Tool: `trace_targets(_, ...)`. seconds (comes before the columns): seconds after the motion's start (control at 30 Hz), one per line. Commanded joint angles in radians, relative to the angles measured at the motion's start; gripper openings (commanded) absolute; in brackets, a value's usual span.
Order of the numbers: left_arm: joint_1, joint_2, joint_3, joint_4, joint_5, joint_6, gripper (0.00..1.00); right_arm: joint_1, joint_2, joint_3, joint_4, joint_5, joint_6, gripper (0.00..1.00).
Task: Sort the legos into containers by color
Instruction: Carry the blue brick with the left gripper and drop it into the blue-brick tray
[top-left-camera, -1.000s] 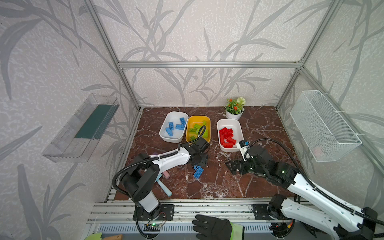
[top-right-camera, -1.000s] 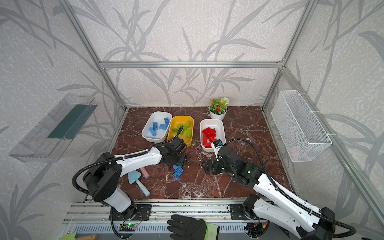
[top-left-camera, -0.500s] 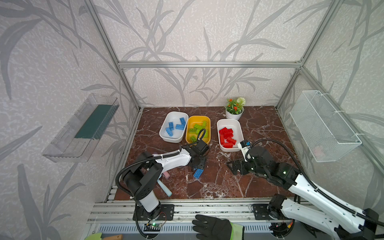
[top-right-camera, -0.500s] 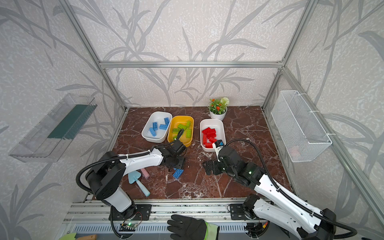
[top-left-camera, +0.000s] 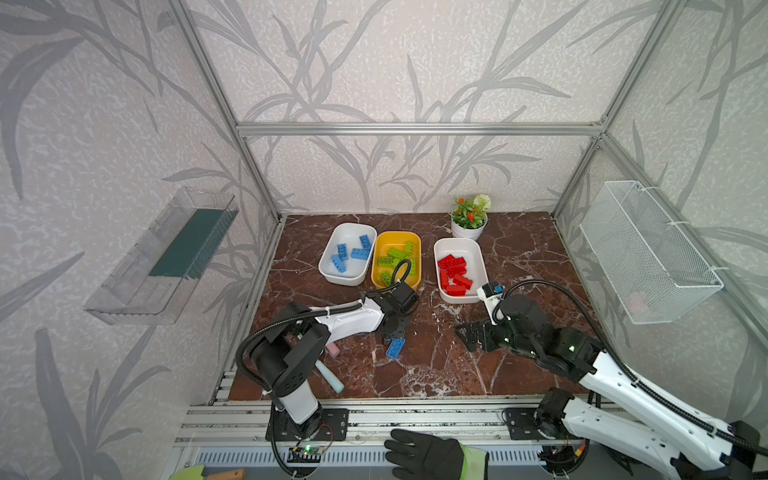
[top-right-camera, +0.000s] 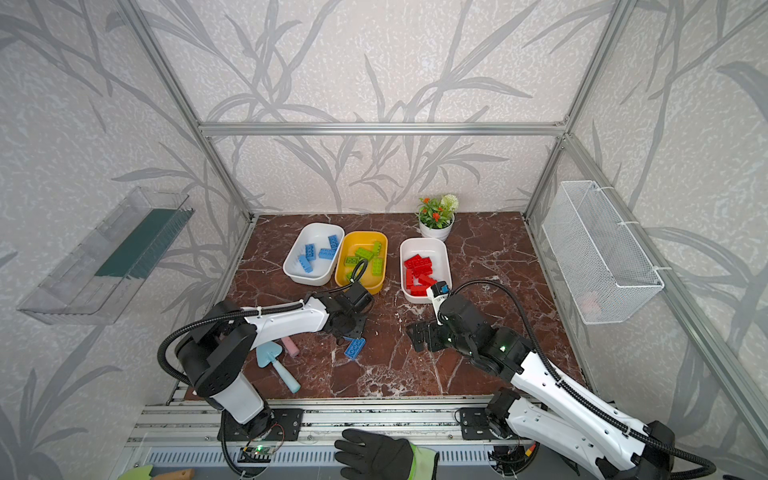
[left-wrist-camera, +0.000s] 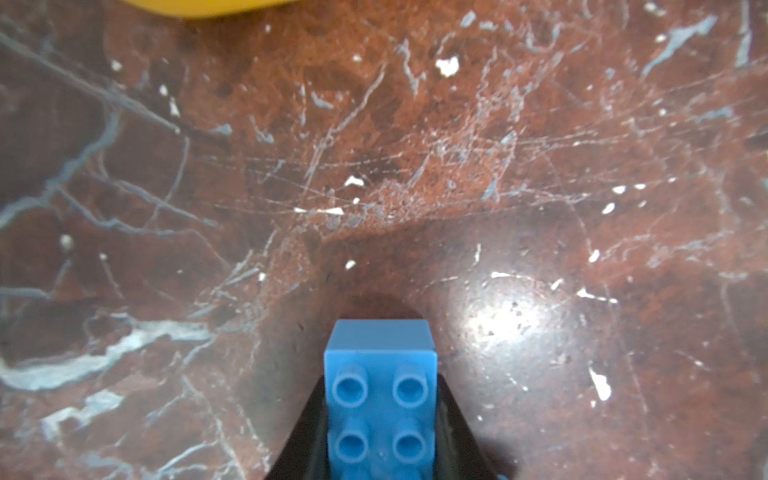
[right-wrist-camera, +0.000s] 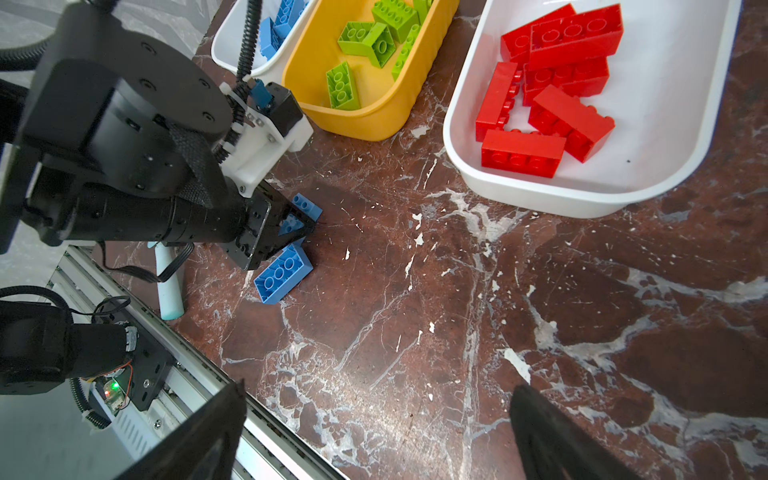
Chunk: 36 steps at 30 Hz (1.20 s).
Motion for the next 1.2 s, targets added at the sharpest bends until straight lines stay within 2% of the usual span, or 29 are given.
trace_targets(0.0,-0.001,0.012,0.026,-0.088,-0.096,-0.009,0.22,0.007,-0.009,-0.012,-0.002,0.01,0.01,0.99)
trace_targets(0.13,0.017,-0.014,0.075,-0.142,-0.15,0.0,0.21,0.007,-0.007,-0.011,0.002,0.009,0.003,0.99)
trace_targets(0.23,0.063,-0.04,0.126,-0.179,-0.186,0.021,0.21,0.007,-0.004,-0.005,0.004,0.011,-0.005,0.99)
trace_targets(0.43,0.299,-0.044,0.298,-0.189,-0.103,0.064,0.21,0.007,0.041,0.007,0.032,-0.001,-0.026,0.99)
trace_targets(0.57,0.427,0.052,0.489,-0.236,-0.092,0.077,0.21,0.006,0.086,0.013,0.063,-0.022,-0.036,0.99)
trace_targets(0.7,0.513,0.176,0.654,-0.256,-0.069,0.074,0.22,0.005,0.139,0.026,0.099,-0.035,-0.05,0.99)
trace_targets(1.0,0.593,0.528,1.069,-0.379,-0.032,0.109,0.26,-0.017,0.265,0.093,0.136,-0.024,-0.121,0.99)
trace_targets(1.03,0.597,0.559,1.112,-0.398,-0.034,0.112,0.28,-0.024,0.276,0.096,0.14,-0.029,-0.125,0.99)
trace_targets(1.07,0.6,0.593,1.16,-0.419,-0.035,0.118,0.34,-0.032,0.288,0.098,0.148,-0.037,-0.127,0.99)
trace_targets(1.17,0.603,0.657,1.282,-0.487,-0.047,0.116,0.65,-0.051,0.31,0.101,0.165,-0.053,-0.132,0.99)
